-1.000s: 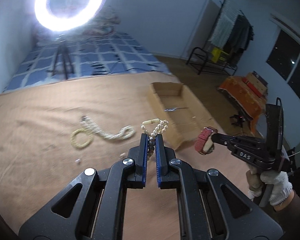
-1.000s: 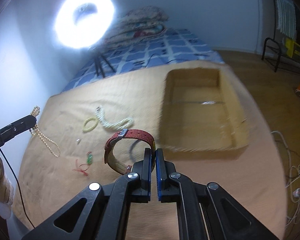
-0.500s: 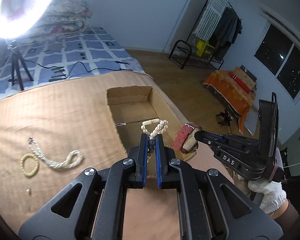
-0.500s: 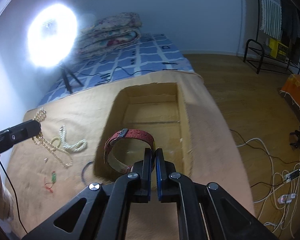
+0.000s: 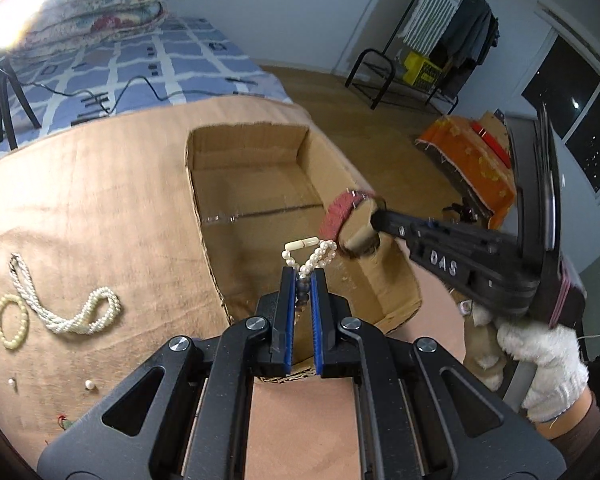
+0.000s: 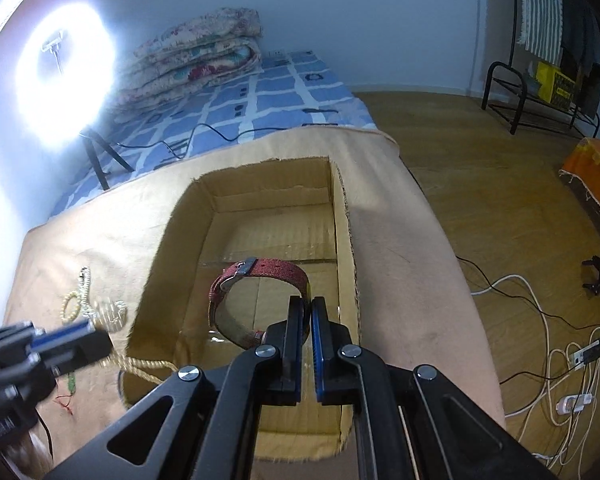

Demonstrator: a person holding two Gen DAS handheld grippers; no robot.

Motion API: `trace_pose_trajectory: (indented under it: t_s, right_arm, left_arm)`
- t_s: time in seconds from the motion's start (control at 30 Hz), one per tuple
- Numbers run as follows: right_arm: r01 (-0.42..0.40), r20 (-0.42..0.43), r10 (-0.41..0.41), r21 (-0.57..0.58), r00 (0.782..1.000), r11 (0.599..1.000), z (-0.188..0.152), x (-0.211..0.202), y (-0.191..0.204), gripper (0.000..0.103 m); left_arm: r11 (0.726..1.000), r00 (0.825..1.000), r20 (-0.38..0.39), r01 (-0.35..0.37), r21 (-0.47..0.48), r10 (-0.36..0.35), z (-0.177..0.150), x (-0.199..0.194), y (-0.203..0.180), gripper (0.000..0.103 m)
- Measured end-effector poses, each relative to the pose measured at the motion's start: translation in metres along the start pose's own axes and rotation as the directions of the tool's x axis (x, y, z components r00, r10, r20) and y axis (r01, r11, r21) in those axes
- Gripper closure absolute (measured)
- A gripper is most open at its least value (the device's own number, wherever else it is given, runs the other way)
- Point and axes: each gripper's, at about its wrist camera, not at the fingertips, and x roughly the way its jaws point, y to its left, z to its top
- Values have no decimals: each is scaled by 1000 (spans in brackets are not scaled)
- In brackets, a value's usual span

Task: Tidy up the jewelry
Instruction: 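Carry the pearl necklace and the watch in both tools over the cardboard box, then open the right tool to drop the watch into the box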

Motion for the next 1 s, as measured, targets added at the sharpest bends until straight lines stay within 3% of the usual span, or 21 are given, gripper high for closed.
trace_pose_trajectory:
  t_s: [0.43,0.83,0.97,1.0]
  right_arm:
    - [40,-76,-44,-49,996,998,15,48,15,102]
    - [60,-95,-65,-54,993,997,17,61,17,100]
    - [63,-79,-68,-59,995,996,17,56,18,80]
    - [61,-76,-65,-59,995,996,17,55,18,79]
  left_arm:
    - [997,995,-86,-42,61,47,-17,47,-16,98]
    - [997,993,-109,-38,65,45,-22,57,-18,98]
    - [997,994,-105,-36,75,44,-25,55,-21,98]
    - [997,993,-106,-35,76,43,-25,55,-22,98]
